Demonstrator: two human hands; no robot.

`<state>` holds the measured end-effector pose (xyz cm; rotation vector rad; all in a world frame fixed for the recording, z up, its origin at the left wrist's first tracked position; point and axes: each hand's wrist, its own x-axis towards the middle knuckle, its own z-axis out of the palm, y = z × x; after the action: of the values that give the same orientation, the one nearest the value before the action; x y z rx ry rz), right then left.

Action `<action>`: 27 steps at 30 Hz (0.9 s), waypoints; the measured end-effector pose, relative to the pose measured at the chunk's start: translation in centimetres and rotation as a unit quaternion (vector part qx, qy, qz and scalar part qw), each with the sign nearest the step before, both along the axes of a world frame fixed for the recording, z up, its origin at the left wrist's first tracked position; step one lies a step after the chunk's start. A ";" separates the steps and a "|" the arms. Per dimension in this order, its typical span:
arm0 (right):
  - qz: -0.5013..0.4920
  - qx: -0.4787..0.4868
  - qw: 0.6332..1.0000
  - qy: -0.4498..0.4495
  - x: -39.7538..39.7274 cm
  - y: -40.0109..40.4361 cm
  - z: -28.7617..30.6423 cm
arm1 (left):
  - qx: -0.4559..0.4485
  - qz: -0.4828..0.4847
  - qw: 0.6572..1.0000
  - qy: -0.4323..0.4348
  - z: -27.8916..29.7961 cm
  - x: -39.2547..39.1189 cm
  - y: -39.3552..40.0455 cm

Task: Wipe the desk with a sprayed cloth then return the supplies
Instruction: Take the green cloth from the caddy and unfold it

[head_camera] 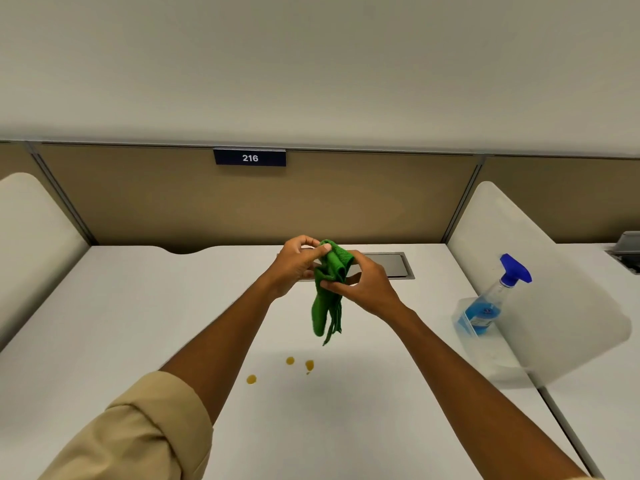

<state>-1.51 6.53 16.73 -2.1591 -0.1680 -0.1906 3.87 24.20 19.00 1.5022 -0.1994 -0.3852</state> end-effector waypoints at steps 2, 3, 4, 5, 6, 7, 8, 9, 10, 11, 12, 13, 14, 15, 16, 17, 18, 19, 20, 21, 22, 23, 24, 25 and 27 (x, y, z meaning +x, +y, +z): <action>-0.028 0.044 0.999 -0.008 0.1 -0.3 0.2 | -0.036 -0.050 0.998 0.021 0.2 -0.3 0.0; -0.044 0.065 0.997 -0.012 0.1 -0.5 0.3 | -0.046 -0.069 0.996 0.027 0.3 -0.3 0.0; -0.061 0.075 0.995 -0.016 0.2 -0.7 0.4 | -0.050 -0.085 0.995 0.027 0.3 -0.4 -0.1; -0.076 0.076 0.994 -0.018 0.3 -0.9 0.5 | -0.046 -0.097 0.994 0.020 0.3 -0.4 -0.3; -0.086 0.078 0.993 -0.015 0.4 -1.1 0.6 | -0.036 -0.105 0.994 0.008 0.3 -0.4 -0.5; -0.095 0.084 0.992 -0.007 0.5 -1.2 0.6 | -0.027 -0.108 0.994 -0.004 0.3 -0.5 -0.7; -0.101 0.095 0.990 0.003 0.6 -1.4 0.7 | -0.020 -0.106 0.994 -0.014 0.3 -0.5 -1.0; -0.104 0.104 0.989 0.011 0.7 -1.5 0.8 | -0.016 -0.103 0.994 -0.022 0.4 -0.5 -1.1; -0.103 0.108 0.989 0.015 0.6 -1.7 0.9 | -0.013 -0.102 0.994 -0.031 0.6 -0.5 -1.3; -0.099 0.110 0.989 0.016 0.6 -2.0 1.1 | -0.008 -0.105 0.994 -0.041 0.8 -0.5 -1.4; -0.088 0.115 0.989 0.019 0.4 -2.3 1.3 | -0.001 -0.110 0.992 -0.055 0.9 -0.6 -1.5; -0.073 0.126 0.989 0.026 0.3 -2.6 1.5 | 0.008 -0.112 0.991 -0.071 1.1 -0.6 -1.6; -0.055 0.145 0.987 0.038 0.2 -3.0 1.7 | 0.017 -0.106 0.990 -0.086 1.3 -0.6 -1.7; -0.036 0.168 0.984 0.051 0.1 -3.4 1.9 | 0.026 -0.096 0.990 -0.099 1.5 -0.7 -1.8; -0.020 0.195 0.979 0.062 0.1 -3.8 2.0 | 0.031 -0.085 0.990 -0.107 1.7 -0.6 -1.9; -0.006 0.219 0.973 0.071 0.0 -4.3 2.2 | 0.030 -0.076 0.991 -0.109 1.9 -0.6 -2.0; 0.002 0.241 0.968 0.077 -0.1 -4.8 2.4 | 0.025 -0.072 0.991 -0.107 2.2 -0.6 -2.0; 0.003 0.259 0.963 0.081 -0.2 -5.3 2.6 | 0.019 -0.070 0.992 -0.104 2.6 -0.4 -2.0; -0.002 0.275 0.958 0.084 -0.3 -5.9 2.7 | 0.012 -0.070 0.992 -0.103 3.0 -0.2 -1.9; -0.009 0.291 0.953 0.087 -0.5 -6.6 2.8 | 0.005 -0.072 0.992 -0.101 3.5 -0.1 -1.8; -0.015 0.309 0.946 0.092 -0.6 -7.2 2.9 | -0.006 -0.075 0.992 -0.098 4.0 0.1 -1.7; -0.019 0.332 0.938 0.101 -0.7 -7.8 3.1 | -0.020 -0.083 0.992 -0.093 4.6 0.3 -1.6; -0.023 0.359 0.926 0.113 -0.8 -8.4 3.3 | -0.031 -0.093 0.991 -0.089 5.3 0.3 -1.6; -0.026 0.388 0.913 0.127 -0.9 -8.8 3.5 | -0.038 -0.107 0.990 -0.089 6.1 0.4 -1.5; -0.029 0.441 0.885 0.147 -1.1 -9.4 4.0 | -0.054 -0.144 0.984 -0.090 7.6 0.3 -1.5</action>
<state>-2.61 -2.87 20.73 -1.2547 0.1449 0.0364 4.19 22.72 26.61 1.4034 -0.5774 -0.4612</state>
